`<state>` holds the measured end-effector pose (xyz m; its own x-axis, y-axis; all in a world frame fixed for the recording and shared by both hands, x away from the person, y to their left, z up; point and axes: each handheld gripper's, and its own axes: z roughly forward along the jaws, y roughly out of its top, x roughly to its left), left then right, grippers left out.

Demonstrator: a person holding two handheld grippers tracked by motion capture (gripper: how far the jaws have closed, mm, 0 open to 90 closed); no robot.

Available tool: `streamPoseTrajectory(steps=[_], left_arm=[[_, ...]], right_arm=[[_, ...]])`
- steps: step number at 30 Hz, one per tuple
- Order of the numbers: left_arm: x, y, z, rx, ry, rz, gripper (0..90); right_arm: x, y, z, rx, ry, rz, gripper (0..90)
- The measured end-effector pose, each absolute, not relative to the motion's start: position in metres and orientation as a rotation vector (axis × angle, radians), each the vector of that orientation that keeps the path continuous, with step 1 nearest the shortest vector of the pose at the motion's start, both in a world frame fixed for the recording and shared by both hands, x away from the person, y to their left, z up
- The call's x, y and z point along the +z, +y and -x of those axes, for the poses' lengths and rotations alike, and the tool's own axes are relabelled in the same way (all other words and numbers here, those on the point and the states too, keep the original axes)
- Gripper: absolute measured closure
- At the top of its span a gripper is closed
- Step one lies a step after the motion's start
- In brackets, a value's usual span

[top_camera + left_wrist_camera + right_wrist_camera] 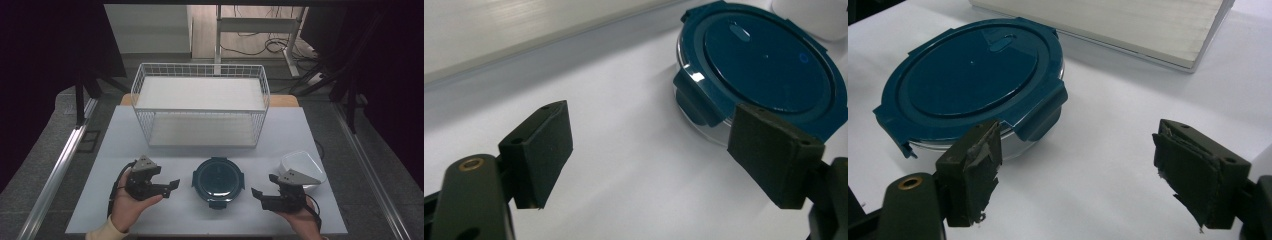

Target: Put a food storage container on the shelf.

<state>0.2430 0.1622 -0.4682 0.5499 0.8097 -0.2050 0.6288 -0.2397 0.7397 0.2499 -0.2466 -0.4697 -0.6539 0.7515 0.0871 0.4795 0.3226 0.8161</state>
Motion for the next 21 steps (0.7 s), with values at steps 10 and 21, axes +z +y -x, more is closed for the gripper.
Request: streamPoseTrajectory(steps=[10,21], left_arm=[[-0.467,0.163,-0.246,0.235,1.171,-1.923,13.5],[-0.472,0.148,-0.258,0.098,1.189,-1.884,10.0]], right_arm=[[-0.469,-0.246,-0.251,1.283,2.297,-1.139,18.0],[-0.464,-0.237,-0.263,1.407,2.356,-1.254,14.9]])
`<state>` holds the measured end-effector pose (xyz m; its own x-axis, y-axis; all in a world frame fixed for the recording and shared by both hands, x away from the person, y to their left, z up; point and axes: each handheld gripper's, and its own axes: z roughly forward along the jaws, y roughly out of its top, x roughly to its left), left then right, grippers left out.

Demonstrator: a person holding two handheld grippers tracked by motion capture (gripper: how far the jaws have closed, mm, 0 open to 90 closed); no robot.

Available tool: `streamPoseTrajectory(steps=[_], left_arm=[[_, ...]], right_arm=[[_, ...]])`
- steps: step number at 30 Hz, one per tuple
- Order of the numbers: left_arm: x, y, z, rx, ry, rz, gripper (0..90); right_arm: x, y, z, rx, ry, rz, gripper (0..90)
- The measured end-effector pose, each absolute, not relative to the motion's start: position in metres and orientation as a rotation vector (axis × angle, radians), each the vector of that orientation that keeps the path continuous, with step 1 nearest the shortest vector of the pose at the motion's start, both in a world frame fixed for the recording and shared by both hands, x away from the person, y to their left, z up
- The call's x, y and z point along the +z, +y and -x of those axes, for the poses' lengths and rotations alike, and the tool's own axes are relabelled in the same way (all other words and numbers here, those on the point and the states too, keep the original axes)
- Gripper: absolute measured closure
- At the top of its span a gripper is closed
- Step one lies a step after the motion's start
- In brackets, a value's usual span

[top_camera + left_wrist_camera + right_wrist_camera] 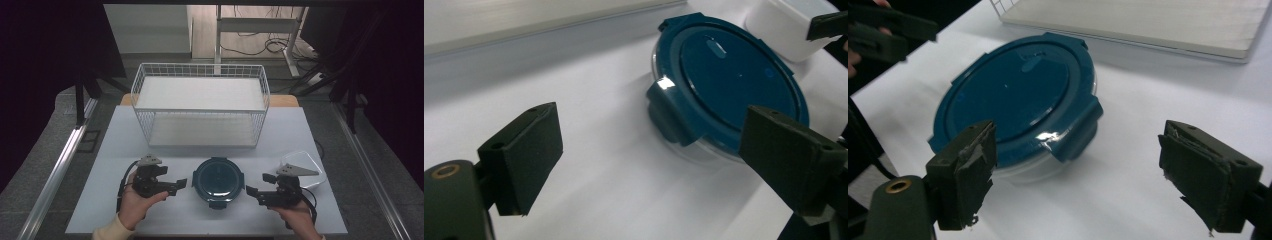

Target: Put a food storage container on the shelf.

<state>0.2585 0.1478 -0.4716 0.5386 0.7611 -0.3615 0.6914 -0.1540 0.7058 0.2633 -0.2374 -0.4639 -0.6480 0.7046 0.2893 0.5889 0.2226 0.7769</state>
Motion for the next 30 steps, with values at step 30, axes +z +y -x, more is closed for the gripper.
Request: streamPoseTrajectory(steps=[30], left_arm=[[-0.511,0.113,-0.302,-0.394,1.232,-1.802,16.5]], right_arm=[[-0.503,-0.191,-0.31,1.424,2.529,-1.697,8.4]])
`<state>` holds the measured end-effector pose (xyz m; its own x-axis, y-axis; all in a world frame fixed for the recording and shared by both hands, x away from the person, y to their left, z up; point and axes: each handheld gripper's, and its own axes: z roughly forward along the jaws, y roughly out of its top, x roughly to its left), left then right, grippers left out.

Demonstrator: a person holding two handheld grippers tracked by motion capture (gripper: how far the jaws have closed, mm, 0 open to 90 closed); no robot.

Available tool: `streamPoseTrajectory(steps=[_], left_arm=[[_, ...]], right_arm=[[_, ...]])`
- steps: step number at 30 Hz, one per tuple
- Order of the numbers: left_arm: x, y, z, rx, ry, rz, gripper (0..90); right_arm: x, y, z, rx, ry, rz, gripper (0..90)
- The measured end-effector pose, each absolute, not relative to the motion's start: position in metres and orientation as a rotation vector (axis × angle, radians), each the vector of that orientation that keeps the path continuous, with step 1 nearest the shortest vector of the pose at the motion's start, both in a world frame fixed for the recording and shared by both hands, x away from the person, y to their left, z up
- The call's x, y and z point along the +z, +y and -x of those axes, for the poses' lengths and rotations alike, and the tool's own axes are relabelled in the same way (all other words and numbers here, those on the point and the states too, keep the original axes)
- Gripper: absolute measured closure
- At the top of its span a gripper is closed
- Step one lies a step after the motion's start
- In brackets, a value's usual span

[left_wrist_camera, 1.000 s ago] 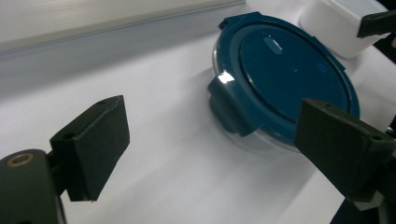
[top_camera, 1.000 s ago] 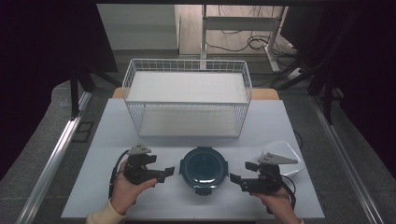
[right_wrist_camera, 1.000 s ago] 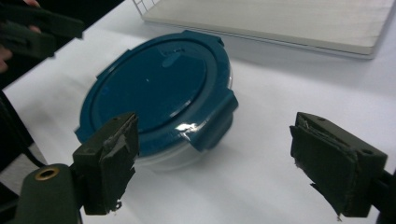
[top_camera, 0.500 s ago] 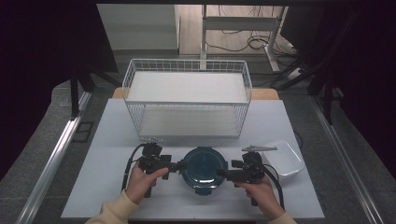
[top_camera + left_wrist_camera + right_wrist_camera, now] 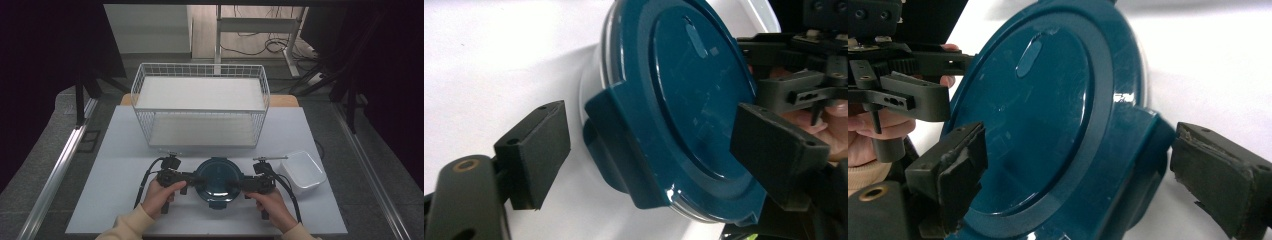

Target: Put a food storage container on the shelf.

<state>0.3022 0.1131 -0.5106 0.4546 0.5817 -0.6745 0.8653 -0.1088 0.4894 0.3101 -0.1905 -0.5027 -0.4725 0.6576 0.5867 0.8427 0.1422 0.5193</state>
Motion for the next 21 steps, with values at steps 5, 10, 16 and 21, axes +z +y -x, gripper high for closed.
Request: streamPoseTrajectory(steps=[5,10,16,21], left_arm=[[-0.516,0.112,-0.302,-0.456,1.249,-1.758,18.5],[-0.522,0.111,-0.303,-0.499,1.253,-1.749,22.6],[-0.52,0.108,-0.298,-0.491,1.294,-1.732,25.8],[-0.517,0.109,-0.291,-0.463,1.312,-1.704,29.8]], right_arm=[[-0.507,-0.19,-0.31,-1.23,-2.169,1.469,10.0],[-0.508,-0.189,-0.309,-1.221,-2.152,1.468,14.1],[-0.505,-0.193,-0.309,-1.23,-2.121,1.508,22.2],[-0.501,-0.197,-0.306,-1.251,-2.11,1.509,28.7]])
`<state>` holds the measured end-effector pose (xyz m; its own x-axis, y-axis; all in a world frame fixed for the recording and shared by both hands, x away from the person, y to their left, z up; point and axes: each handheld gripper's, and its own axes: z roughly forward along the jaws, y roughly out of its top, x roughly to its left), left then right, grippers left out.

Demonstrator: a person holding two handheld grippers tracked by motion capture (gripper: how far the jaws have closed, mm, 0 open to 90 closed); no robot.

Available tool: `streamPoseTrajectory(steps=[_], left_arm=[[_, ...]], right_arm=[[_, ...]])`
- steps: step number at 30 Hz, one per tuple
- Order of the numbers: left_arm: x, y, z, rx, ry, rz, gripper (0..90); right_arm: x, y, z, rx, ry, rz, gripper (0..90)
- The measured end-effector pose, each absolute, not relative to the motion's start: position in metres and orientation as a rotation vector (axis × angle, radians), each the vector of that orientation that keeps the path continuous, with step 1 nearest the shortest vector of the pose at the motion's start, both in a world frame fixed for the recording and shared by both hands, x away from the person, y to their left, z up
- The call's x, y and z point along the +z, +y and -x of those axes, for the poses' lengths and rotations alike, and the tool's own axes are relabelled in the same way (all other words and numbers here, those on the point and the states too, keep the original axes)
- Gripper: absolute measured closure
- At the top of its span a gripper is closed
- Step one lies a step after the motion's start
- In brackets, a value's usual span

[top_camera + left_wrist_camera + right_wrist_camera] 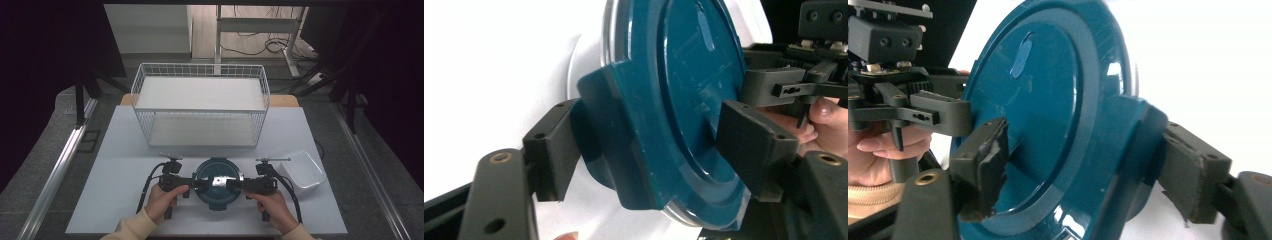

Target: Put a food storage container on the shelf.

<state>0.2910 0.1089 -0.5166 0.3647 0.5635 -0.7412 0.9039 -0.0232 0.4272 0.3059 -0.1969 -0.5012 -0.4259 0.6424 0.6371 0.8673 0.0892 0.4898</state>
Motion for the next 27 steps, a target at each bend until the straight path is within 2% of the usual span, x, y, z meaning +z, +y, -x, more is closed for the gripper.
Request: streamPoseTrajectory(steps=[7,27], left_arm=[[-0.509,0.11,-0.277,-0.399,1.303,-1.7,33.8],[-0.496,0.11,-0.271,-0.33,1.291,-1.713,38.6]], right_arm=[[-0.495,-0.2,-0.293,-1.324,-2.094,1.533,34.7],[-0.485,-0.199,-0.285,-1.426,-2.146,1.519,36.6]])
